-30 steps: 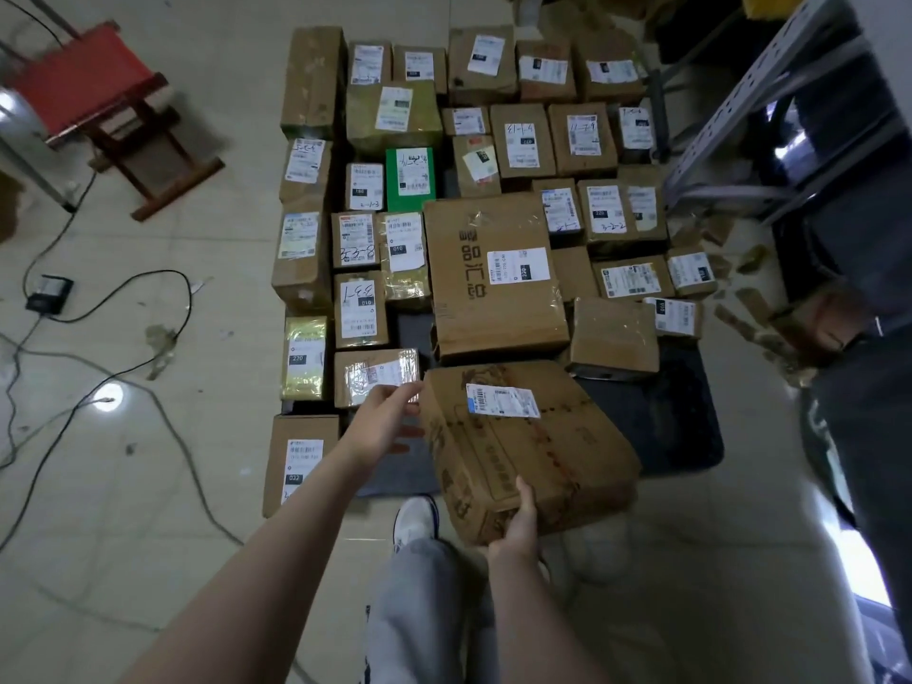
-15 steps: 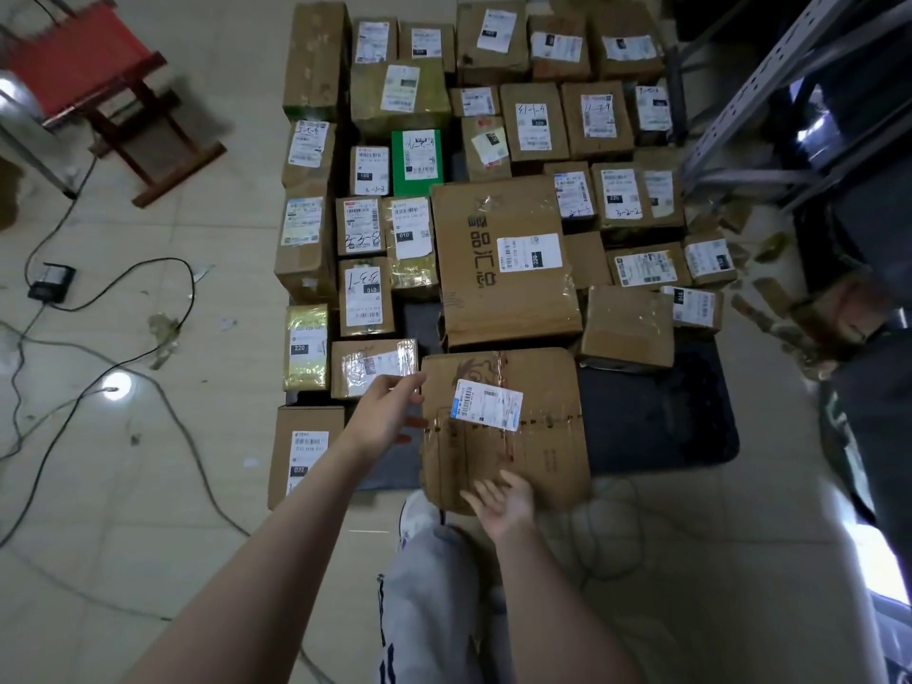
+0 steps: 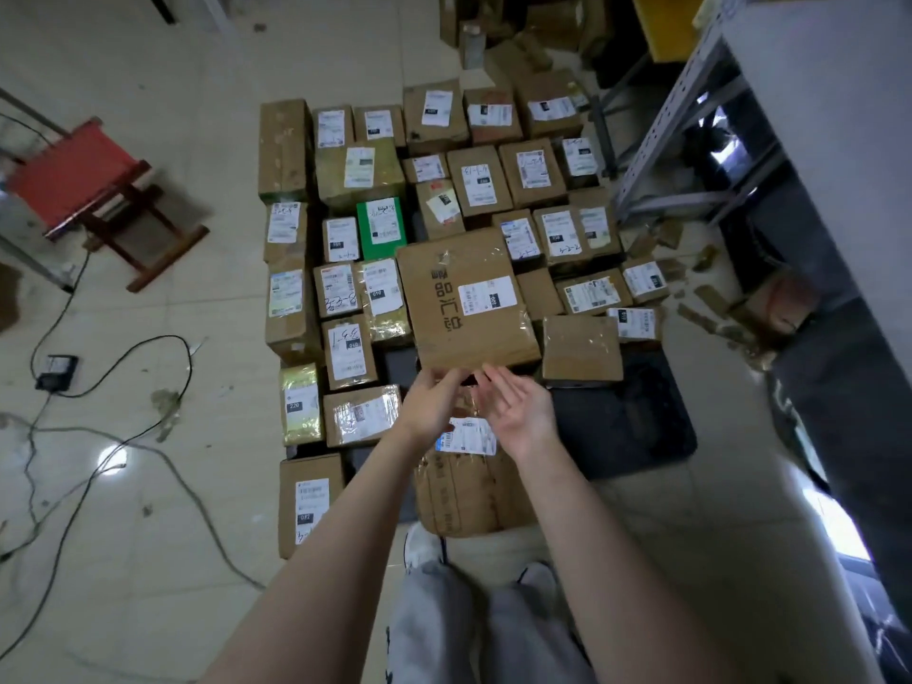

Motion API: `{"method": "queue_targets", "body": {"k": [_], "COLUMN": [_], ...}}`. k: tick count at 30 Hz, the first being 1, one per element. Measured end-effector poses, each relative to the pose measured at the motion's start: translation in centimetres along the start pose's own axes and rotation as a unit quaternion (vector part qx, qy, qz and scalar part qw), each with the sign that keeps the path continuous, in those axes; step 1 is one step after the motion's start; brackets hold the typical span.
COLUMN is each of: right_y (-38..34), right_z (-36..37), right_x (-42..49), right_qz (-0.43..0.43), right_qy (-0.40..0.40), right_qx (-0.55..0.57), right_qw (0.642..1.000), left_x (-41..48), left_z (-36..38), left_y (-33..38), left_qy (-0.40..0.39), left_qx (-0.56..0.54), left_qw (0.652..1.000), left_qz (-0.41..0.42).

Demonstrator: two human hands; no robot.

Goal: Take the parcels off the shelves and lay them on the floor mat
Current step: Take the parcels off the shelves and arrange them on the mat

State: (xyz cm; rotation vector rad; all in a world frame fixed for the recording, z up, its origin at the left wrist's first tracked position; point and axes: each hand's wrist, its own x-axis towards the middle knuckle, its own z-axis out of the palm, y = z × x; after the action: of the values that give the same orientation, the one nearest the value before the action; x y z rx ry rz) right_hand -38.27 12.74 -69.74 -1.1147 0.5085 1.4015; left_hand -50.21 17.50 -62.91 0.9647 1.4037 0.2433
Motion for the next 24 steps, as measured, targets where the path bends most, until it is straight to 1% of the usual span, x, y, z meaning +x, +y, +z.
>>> {"method": "queue_targets", "body": {"k": [3,5,10,13,15,18,24], "right_y": [-3.6,-5.9,-11.0,-13.4,-14.6,-16.3,-21.4], "right_z": [1.8,2.6,2.7,2.9,3.4,5.0,5.5], "right_x": [-4.3,-7.7,-15.9,-20.4,-23.1,-27.1,-34.4], "right_qz": [-0.035,-0.058,-0.130,-0.158,-0.167,-0.191,-0.286], "right_qy": [-0.032,-0.044,-0.017,0.014,0.020,0.007,-0.031], "right_qx": [0.004,0.019,0.098,0.164,0.203,0.242,0.290], "right_qw": [0.999,0.997,0.986,0.974,0.965,0.951,0.913], "left_x": [-2.3,-3.9,-8.2,-10.9,-12.7,-15.2,-20.0], "left_z": [1.6,2.8,7.0,9.5,11.0,12.8,16.0], "left_y": [3.2,5.6,12.5,15.9,17.7,20.2,24.8], "left_qy": [-0.026,-0.025,-0.049,-0.087,-0.107,-0.132,-0.201], "left_qx": [-0.002,-0.008,-0.067,-0.070,-0.076,-0.076,-0.059], "left_qw": [0.999,0.999,0.994,0.990,0.987,0.983,0.966], "left_qz": [0.019,0.028,0.071,0.087,0.092,0.101,0.153]}}
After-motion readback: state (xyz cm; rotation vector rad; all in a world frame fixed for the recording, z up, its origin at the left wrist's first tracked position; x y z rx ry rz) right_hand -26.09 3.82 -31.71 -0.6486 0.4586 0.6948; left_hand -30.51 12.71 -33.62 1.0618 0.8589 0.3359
